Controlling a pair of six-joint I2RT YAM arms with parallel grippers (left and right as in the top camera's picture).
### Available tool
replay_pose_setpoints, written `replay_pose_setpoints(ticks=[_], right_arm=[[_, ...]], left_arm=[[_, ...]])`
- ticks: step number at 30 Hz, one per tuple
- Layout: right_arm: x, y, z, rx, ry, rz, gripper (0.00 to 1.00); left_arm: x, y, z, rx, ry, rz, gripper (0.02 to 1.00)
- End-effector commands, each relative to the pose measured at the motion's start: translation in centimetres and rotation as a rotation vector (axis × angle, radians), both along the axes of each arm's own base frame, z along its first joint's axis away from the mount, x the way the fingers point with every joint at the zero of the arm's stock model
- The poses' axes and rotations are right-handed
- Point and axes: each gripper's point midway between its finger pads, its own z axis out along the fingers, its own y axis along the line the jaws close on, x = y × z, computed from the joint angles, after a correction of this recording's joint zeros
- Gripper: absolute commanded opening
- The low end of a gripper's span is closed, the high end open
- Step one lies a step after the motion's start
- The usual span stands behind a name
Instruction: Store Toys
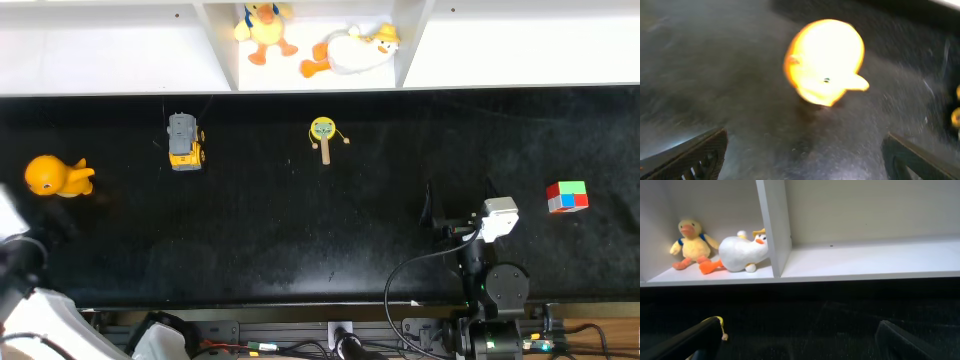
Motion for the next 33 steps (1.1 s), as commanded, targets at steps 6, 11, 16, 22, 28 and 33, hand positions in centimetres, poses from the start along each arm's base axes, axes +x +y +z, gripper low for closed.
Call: replay_pose_setpoints(ticks=[6, 11, 16, 22, 28, 33], right_arm=[[0.0, 0.2, -0.4, 0.004, 0.002, 0.010, 0.998], [0.0, 0.2, -0.4, 0.004, 0.002, 0.010, 0.996], [0.0, 0.2, -0.4, 0.004, 0.002, 0.010, 0.996], [0.0, 0.2, -0.4, 0.004, 0.002, 0.010, 0.993], [0.0, 0.2, -0.4, 0.004, 0.002, 0.010, 0.993], [0.0, 0.2, -0.4, 0.004, 0.002, 0.010, 0.996]], left_arm=[[2.7, 1.1, -1.3, 0.177, 0.104, -0.132, 0.998], [3.5, 2.5, -2.0, 0.206, 0.111, -0.128, 0.998], [4.4, 2.8, -2.6, 0.184, 0.081, -0.138, 0.998], [5.7, 3.3, -3.2, 0.140, 0.026, -0.122, 0.998], [6.6, 3.0, -3.7, 0.083, -0.022, -0.128, 0.998], [7.0, 2.8, -3.8, 0.067, -0.038, -0.142, 0.998]])
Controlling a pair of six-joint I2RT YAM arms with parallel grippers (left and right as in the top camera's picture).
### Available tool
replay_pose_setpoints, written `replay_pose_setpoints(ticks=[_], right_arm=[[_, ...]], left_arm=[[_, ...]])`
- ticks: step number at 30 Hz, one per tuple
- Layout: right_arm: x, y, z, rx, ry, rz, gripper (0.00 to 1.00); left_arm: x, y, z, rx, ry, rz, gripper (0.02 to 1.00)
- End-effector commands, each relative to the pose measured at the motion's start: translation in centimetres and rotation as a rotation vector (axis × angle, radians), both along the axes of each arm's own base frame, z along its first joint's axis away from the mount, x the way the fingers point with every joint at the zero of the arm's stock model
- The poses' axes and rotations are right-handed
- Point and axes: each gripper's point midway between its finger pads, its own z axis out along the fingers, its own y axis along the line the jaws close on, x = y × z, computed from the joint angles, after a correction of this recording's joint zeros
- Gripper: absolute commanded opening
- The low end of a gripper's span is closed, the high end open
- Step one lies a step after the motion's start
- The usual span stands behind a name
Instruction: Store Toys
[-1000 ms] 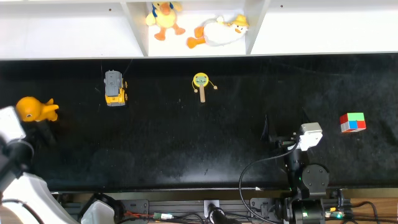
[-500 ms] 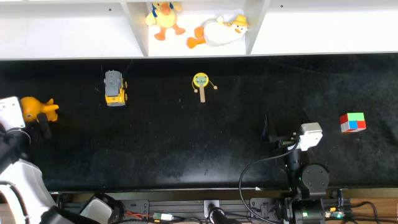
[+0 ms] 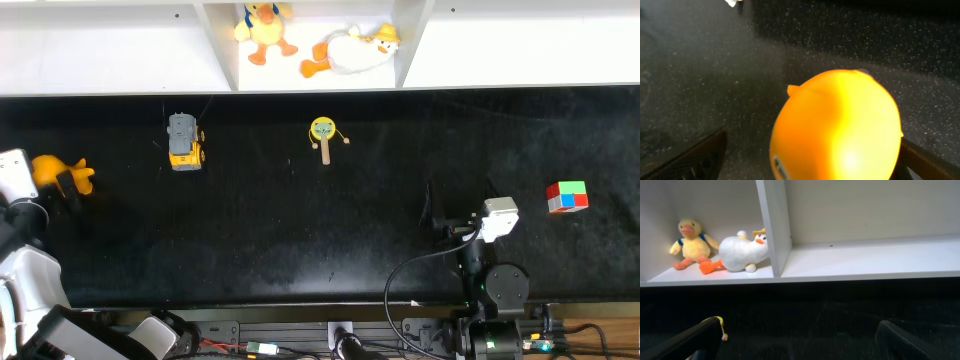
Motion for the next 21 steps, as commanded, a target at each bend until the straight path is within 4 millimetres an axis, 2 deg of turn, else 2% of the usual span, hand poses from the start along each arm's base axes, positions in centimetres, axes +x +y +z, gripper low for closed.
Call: replay_pose_setpoints(ticks=[1, 3, 4, 5, 7, 8, 12, 17, 21], right_arm=[[0.0, 0.2, -0.4, 0.004, 0.002, 0.010, 0.996], [0.0, 0.2, -0.4, 0.004, 0.002, 0.010, 0.996], [0.0, 0.2, -0.4, 0.004, 0.002, 0.010, 0.996], [0.0, 0.2, -0.4, 0.004, 0.002, 0.010, 0.996], [0.0, 0.2, -0.4, 0.004, 0.002, 0.010, 0.996], [0.0, 0.2, -0.4, 0.004, 0.002, 0.010, 0.996], [0.0, 0.2, -0.4, 0.004, 0.002, 0.010, 0.996], [0.0, 0.2, -0.4, 0.004, 0.002, 0.010, 0.996], [0.0, 0.2, -0.4, 0.004, 0.002, 0.010, 0.996]], left_arm=[[0.6, -0.6, 0.0, -0.045, -0.037, -0.021, 0.998], [0.7, -0.7, 0.2, -0.045, -0.044, -0.027, 0.996], [0.8, -0.7, 0.2, -0.045, -0.046, -0.029, 0.954], [0.8, -0.7, 0.2, -0.044, -0.048, -0.032, 0.882], [0.9, -0.7, 0.3, -0.043, -0.053, -0.036, 0.625], [1.0, -0.8, 0.3, -0.043, -0.056, -0.043, 0.538], [1.2, -1.1, 0.4, -0.051, -0.067, -0.057, 0.343], [1.8, -2.6, 1.1, -0.095, -0.115, -0.123, 0.257], [1.6, -3.2, 3.1, -0.114, -0.165, -0.100, 0.222]])
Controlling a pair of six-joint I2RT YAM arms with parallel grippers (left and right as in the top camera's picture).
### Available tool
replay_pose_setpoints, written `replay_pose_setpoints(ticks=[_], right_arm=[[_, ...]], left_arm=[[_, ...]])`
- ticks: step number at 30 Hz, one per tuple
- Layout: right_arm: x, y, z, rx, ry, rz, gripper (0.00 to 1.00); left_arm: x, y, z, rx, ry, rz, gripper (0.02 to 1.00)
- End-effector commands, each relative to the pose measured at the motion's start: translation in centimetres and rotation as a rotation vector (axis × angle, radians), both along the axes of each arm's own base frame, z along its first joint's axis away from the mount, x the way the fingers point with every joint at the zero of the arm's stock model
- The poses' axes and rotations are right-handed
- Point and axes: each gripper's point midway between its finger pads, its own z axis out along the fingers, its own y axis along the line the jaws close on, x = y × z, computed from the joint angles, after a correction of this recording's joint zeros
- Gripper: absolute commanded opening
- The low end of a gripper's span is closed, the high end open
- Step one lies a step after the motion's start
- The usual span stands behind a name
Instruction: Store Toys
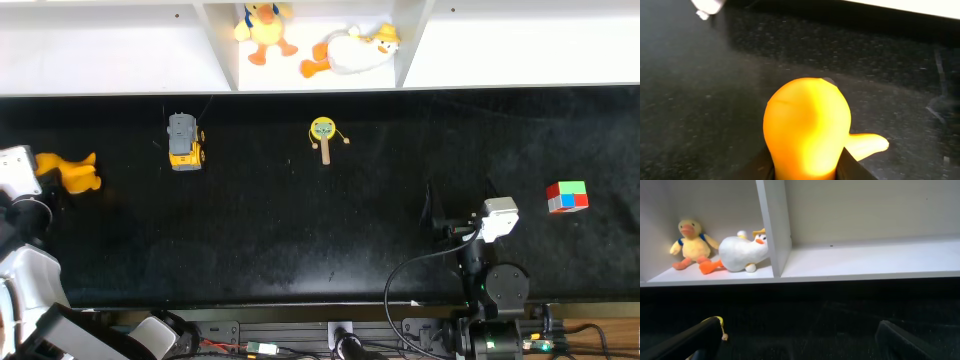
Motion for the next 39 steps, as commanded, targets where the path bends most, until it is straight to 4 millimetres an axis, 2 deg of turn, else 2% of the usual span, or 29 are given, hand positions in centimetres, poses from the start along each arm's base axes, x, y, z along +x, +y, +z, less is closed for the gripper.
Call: replay_pose_setpoints(ticks=[1, 7, 14, 21, 27, 32, 39], right_arm=[[0.0, 0.2, -0.4, 0.004, 0.002, 0.010, 0.996], [0.0, 0.2, -0.4, 0.004, 0.002, 0.010, 0.993], [0.0, 0.2, -0.4, 0.004, 0.002, 0.010, 0.996], [0.0, 0.2, -0.4, 0.004, 0.002, 0.010, 0.996], [0.0, 0.2, -0.4, 0.004, 0.002, 0.010, 0.993], [0.0, 0.2, -0.4, 0.004, 0.002, 0.010, 0.996], [0.0, 0.2, -0.4, 0.004, 0.002, 0.010, 0.996]], left_arm=[[0.3, -1.3, 3.1, -0.031, -0.098, -0.008, 0.222], [0.0, -1.3, 7.1, -0.040, -0.165, 0.067, 0.246], [0.9, -0.7, 10.2, -0.009, -0.032, 0.138, 0.255], [4.9, -1.3, 10.3, -0.021, 0.048, 0.084, 0.253], [7.4, -2.6, 9.2, 0.008, 0.091, 0.085, 0.255], [9.4, -3.4, 10.6, 0.041, 0.018, 0.080, 0.259], [10.8, -3.2, 12.2, 0.079, -0.050, 0.117, 0.266]])
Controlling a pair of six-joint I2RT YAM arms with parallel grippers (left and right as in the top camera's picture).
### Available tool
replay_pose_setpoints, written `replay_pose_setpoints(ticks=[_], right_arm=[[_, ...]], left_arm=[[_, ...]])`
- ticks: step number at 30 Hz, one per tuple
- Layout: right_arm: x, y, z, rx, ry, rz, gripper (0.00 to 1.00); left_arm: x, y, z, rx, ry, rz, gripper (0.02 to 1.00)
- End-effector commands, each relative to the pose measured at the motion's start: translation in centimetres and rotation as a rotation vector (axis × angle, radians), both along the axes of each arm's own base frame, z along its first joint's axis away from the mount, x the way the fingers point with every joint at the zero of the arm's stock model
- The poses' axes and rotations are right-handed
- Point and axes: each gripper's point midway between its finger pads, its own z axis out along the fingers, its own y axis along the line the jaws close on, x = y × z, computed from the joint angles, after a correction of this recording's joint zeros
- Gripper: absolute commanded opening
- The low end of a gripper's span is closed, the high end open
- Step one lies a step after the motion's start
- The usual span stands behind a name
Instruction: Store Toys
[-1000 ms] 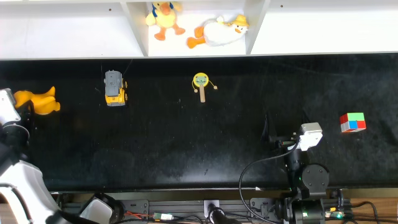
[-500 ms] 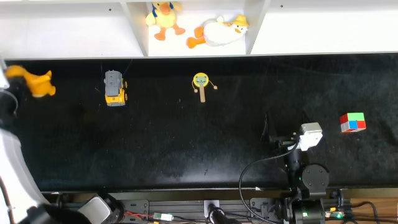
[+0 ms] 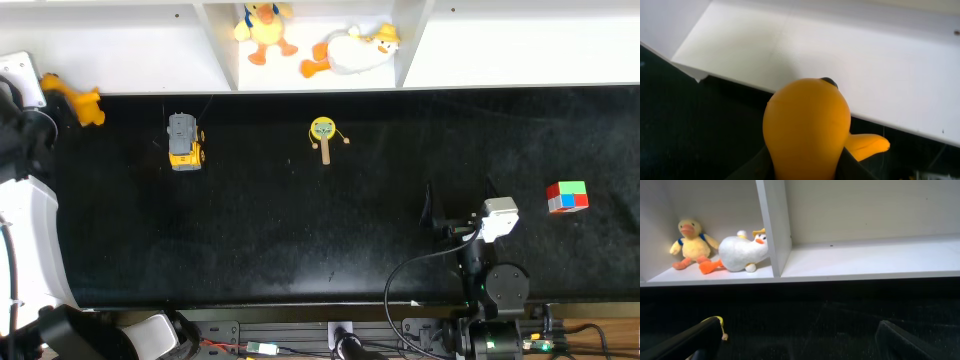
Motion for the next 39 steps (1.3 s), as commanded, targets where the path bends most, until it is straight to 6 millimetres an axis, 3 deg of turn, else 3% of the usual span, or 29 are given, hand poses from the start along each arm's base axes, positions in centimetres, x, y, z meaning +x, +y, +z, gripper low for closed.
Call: replay_pose_setpoints(ticks=[1, 14, 39], right_arm=[[0.0, 0.2, -0.4, 0.004, 0.002, 0.009, 0.996], [0.0, 0.2, -0.4, 0.004, 0.002, 0.009, 0.996], [0.0, 0.2, -0.4, 0.004, 0.001, 0.009, 0.996]], left_arm=[[0.9, 0.9, 2.4, 0.040, -0.070, 0.061, 0.272], [4.5, 1.3, 2.6, 0.064, -0.090, 0.052, 0.288], [7.7, 1.2, 1.0, 0.051, -0.105, 0.035, 0.294]])
